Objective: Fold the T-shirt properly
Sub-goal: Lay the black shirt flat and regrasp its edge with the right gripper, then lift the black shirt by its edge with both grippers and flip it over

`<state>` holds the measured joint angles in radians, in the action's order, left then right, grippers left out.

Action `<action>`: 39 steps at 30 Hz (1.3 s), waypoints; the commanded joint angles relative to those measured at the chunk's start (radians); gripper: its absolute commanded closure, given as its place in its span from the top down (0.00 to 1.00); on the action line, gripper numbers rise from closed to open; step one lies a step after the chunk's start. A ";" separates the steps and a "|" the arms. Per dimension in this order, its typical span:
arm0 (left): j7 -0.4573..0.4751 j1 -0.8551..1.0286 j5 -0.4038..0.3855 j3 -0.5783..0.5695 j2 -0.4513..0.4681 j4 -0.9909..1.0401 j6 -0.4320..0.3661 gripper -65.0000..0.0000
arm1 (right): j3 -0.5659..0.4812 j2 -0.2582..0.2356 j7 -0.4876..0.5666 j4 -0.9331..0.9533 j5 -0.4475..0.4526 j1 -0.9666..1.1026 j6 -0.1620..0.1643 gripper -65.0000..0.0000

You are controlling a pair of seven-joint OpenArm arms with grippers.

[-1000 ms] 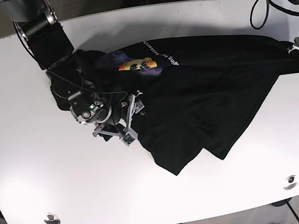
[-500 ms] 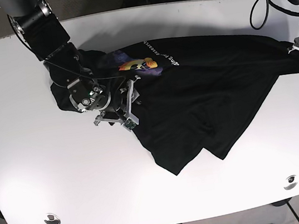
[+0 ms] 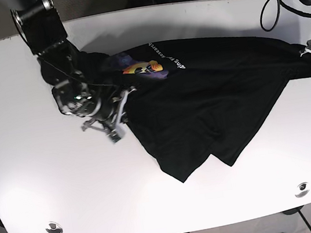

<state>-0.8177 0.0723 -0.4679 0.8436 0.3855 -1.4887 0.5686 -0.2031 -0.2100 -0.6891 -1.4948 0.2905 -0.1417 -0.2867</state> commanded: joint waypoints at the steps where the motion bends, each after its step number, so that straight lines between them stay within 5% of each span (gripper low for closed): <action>1: 0.024 -0.035 -0.030 -0.002 0.025 -0.085 0.001 0.00 | 0.069 0.008 0.013 -0.099 0.005 0.000 0.002 0.02; 6: -0.136 -0.271 -0.041 -0.083 0.030 -0.094 -0.005 0.00 | 0.267 0.008 -0.063 -0.232 0.005 -0.046 -0.007 0.02; 12: -0.139 -0.698 0.077 -0.356 0.028 0.069 -0.006 0.00 | 0.278 0.002 -0.074 -0.112 0.003 -0.350 -0.009 0.03; 16: -0.065 -0.975 0.142 -0.419 0.030 0.274 -0.006 0.00 | 0.273 0.002 -0.074 0.013 0.005 -0.571 -0.010 0.03; 19: 0.022 -1.179 0.192 -0.505 0.034 0.445 -0.006 0.00 | 0.271 -0.006 -0.074 0.124 0.003 -0.751 -0.053 0.03; 23: 0.074 -1.381 0.196 -0.542 0.080 0.572 -0.003 0.00 | 0.271 -0.012 -0.142 0.133 -0.001 -0.984 -0.072 0.03; 30: 0.076 -1.336 0.163 -0.559 0.128 0.481 0.001 0.00 | 0.291 -0.027 -0.254 -0.088 0.005 -0.899 -0.072 0.03; 35: 0.076 -1.001 -0.009 -0.545 0.183 0.302 0.000 0.00 | 0.390 -0.024 -0.274 -0.234 0.051 -0.573 -0.073 0.03; 39: 0.076 -0.625 -0.110 -0.401 0.214 0.138 0.000 0.00 | 0.491 -0.024 -0.260 -0.270 0.129 -0.284 -0.073 0.03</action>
<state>-0.7727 -0.5102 -0.5644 0.4442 0.5724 -1.3304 0.5732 0.2859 -0.2169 -0.9775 -1.7420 0.4187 -0.3889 -0.3641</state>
